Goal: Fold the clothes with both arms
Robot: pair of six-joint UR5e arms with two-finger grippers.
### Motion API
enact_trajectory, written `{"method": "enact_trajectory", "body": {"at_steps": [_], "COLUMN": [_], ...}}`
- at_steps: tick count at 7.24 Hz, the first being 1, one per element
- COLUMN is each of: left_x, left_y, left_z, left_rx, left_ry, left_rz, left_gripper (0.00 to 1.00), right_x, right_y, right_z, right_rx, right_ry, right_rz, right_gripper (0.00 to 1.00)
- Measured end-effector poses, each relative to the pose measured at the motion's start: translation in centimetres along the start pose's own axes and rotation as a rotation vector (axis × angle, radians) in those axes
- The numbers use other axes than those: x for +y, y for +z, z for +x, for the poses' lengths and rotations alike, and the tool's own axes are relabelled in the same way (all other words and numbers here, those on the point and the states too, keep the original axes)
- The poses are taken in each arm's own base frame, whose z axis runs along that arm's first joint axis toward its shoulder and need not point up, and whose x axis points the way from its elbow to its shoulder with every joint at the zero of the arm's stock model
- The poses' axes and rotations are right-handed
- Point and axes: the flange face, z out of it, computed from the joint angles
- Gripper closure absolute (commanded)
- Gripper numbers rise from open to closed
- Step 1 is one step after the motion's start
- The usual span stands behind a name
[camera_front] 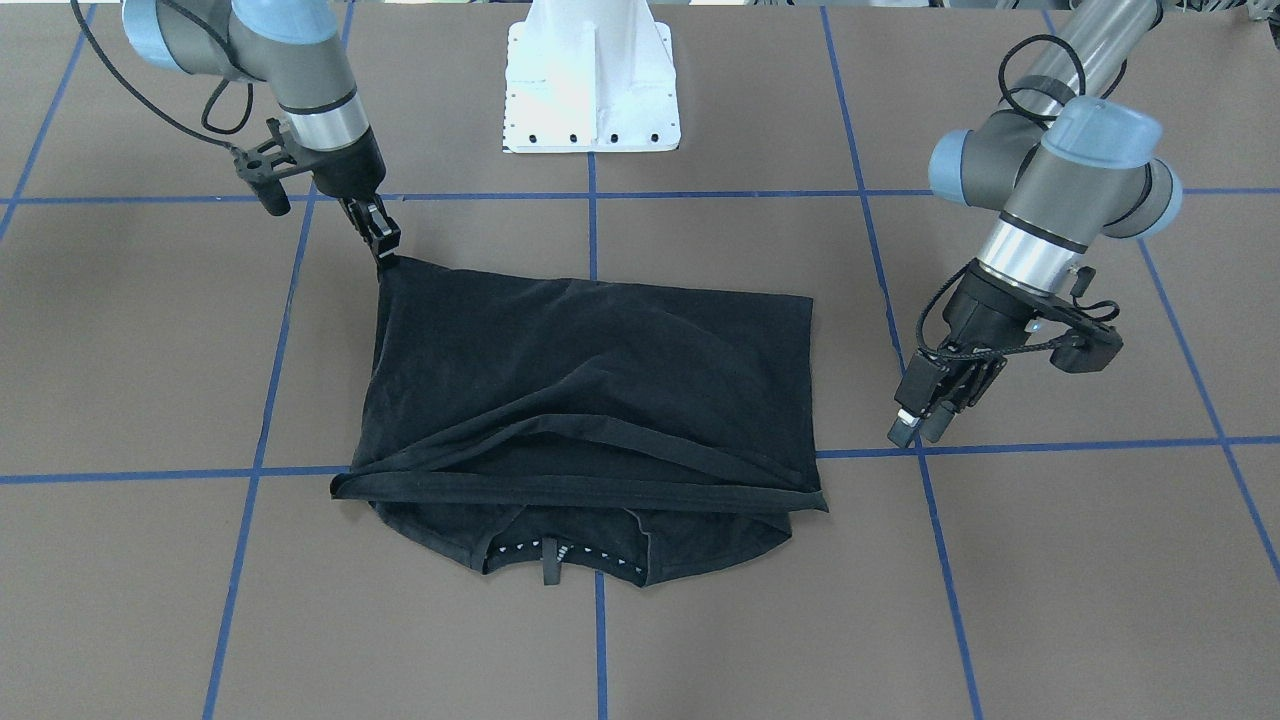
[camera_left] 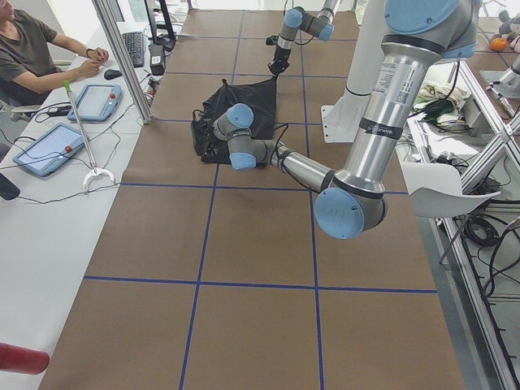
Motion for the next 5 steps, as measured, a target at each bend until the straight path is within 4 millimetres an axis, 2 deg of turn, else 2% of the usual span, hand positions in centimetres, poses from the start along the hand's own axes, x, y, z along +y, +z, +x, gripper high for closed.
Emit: {"method": "enact_trajectory", "body": {"at_steps": [2, 3, 4, 5], "left_x": [1.1, 1.9, 3.0, 4.3], "left_y": [-1.5, -2.0, -2.1, -1.9], "left_z": [1.4, 1.8, 2.2, 2.6], "left_rx": [0.024, 0.031, 0.025, -0.002], "left_ry": [-0.013, -0.039, -0.061, -0.076], "left_rz": [-0.062, -0.09, -0.115, -0.136], "left_gripper": [0.36, 0.36, 0.35, 0.33], "right_x": [6.3, 9.3, 11.3, 12.0], "right_y": [-4.1, -5.6, -6.4, -7.0], "right_z": [4.7, 7.0, 8.6, 9.0], "right_rx": [0.125, 0.192, 0.237, 0.247], "right_ry": [-0.085, -0.1, -0.078, -0.054], "right_rz": [-0.145, -0.184, -0.204, -0.211], "right_gripper": [0.99, 0.01, 0.0, 0.0]}}
